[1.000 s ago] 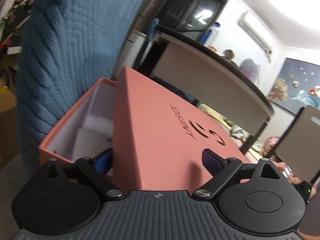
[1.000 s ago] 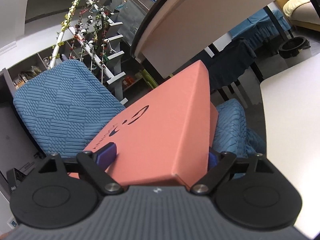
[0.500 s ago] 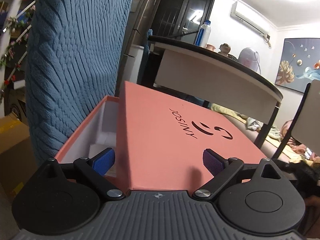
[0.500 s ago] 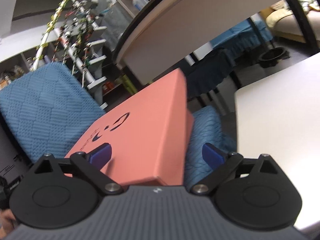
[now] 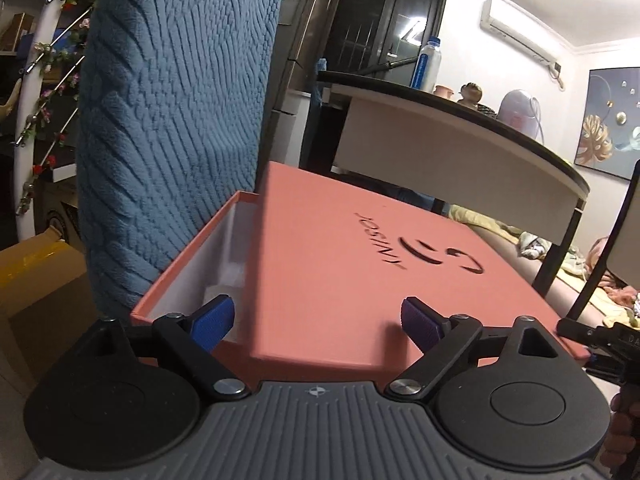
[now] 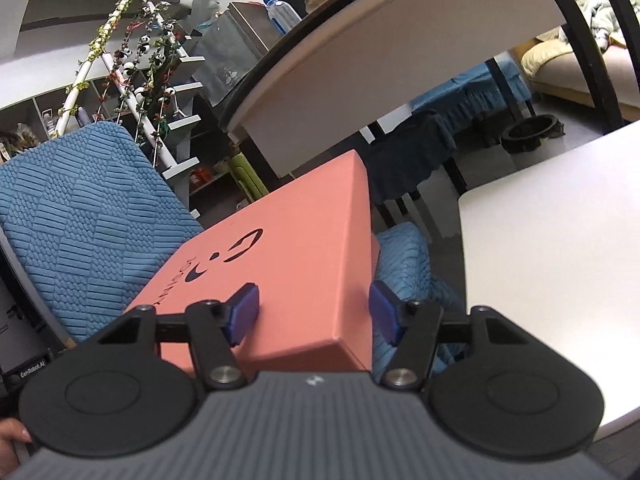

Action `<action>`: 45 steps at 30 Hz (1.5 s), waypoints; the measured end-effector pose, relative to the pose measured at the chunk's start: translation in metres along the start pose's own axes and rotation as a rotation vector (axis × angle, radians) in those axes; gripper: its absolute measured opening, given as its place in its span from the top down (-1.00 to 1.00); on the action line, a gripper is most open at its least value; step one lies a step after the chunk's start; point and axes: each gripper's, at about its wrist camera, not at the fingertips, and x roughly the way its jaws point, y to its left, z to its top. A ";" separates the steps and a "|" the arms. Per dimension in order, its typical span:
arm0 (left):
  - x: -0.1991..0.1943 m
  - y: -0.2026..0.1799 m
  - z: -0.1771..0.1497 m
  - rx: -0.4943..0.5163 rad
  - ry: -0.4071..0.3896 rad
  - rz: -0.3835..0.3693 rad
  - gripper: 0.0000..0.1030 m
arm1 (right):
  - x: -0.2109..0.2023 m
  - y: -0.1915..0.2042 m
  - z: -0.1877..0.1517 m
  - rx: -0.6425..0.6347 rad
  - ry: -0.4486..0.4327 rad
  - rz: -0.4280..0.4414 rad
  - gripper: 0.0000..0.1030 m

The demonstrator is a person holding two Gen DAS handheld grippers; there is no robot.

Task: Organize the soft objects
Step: 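Lower the lid onto the box opening with both grippers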

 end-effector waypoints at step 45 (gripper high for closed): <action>0.015 0.028 0.017 0.028 -0.060 0.168 -0.81 | 0.033 0.043 -0.004 -0.040 0.019 0.102 -0.34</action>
